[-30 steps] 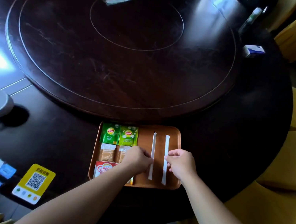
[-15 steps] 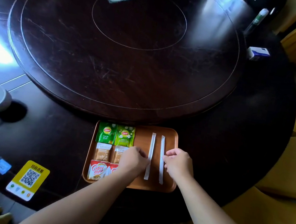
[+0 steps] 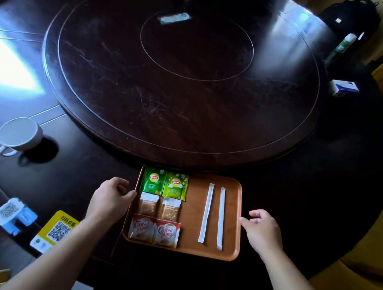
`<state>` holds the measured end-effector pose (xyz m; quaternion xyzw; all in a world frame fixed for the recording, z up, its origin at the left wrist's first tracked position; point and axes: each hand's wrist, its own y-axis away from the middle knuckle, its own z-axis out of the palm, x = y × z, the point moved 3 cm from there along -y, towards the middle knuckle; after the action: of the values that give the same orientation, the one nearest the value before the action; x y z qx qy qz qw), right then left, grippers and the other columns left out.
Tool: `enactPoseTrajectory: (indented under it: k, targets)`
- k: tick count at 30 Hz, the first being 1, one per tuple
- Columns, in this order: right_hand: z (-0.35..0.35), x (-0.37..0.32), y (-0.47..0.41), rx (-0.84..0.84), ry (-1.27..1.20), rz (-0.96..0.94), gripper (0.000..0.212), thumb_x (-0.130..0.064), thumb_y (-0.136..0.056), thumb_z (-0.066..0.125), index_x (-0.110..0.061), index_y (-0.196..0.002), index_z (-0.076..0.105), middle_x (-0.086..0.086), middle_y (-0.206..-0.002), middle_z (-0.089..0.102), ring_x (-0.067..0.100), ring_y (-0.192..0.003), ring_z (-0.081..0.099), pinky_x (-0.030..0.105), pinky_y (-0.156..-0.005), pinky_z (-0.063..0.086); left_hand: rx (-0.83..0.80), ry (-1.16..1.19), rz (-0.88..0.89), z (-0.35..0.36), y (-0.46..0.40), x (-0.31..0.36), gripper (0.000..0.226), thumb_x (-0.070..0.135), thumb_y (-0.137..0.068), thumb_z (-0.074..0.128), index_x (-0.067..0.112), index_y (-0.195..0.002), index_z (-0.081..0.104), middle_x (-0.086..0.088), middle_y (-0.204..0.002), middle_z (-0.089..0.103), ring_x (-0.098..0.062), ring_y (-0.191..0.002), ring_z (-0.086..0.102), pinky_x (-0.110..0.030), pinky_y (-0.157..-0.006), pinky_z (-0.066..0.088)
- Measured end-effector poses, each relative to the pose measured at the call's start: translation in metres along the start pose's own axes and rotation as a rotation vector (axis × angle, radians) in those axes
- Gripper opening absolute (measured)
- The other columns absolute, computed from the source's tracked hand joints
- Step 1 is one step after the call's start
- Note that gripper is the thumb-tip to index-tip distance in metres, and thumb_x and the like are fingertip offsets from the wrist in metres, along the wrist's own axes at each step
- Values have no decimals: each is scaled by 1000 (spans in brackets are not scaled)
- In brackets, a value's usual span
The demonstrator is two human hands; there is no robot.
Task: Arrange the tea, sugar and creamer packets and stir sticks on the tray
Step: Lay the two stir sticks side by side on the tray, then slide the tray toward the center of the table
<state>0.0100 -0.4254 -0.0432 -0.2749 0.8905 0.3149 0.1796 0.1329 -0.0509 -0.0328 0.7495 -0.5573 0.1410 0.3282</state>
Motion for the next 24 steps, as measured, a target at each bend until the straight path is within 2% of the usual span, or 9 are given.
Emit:
enactPoseTrajectory:
  k: [3, 6, 8, 13, 21, 24]
  targets:
    - [7, 5, -1, -19, -9, 47, 27, -28, -82, 80, -27, -102, 62, -7, -91, 69, 15, -75, 68, 34, -68, 59, -121, -24, -38, 5, -7, -19, 42, 34, -76, 78, 21, -114, 69, 4, -94, 73, -18, -91, 66, -28, -76, 47]
    - [15, 6, 2, -32, -23, 65, 28, -23, -82, 81, -25, -104, 64, -3, -92, 72, 21, -79, 71, 45, -77, 64, -231, -2, -2, 15, -4, -21, 34, 28, -75, 78, 27, -108, 71, 11, -82, 72, -7, -77, 66, -23, -65, 47]
    - [20, 6, 4, -24, -35, 65, 29, -19, -82, 81, -22, -106, 66, -1, -92, 73, 22, -80, 72, 47, -77, 64, -229, 7, 13, 17, -1, -20, 24, 24, -73, 77, 31, -96, 73, 16, -71, 68, 3, -70, 61, -15, -55, 41]
    - [23, 2, 8, -15, 10, 39, 24, -12, -84, 73, -21, -105, 68, -3, -84, 72, 19, -72, 72, 45, -74, 64, -201, 24, 26, 15, 1, -19, 23, 20, -71, 74, 40, -72, 63, 14, -63, 67, 4, -64, 60, -13, -51, 38]
    - [22, -3, 25, -38, 30, 31, 20, -9, -84, 71, -22, -99, 67, -2, -83, 73, 20, -73, 72, 45, -72, 65, -215, 14, 35, 7, 6, -29, 27, 16, -70, 74, 38, -68, 60, 9, -67, 66, 0, -65, 58, -18, -55, 42]
    - [22, -2, 36, -57, 36, 15, 18, -11, -83, 71, -25, -94, 67, -3, -80, 73, 19, -71, 72, 45, -71, 65, -204, 9, 28, -2, 16, -40, 25, 16, -69, 76, 36, -72, 62, 11, -67, 65, 3, -64, 56, -16, -54, 39]
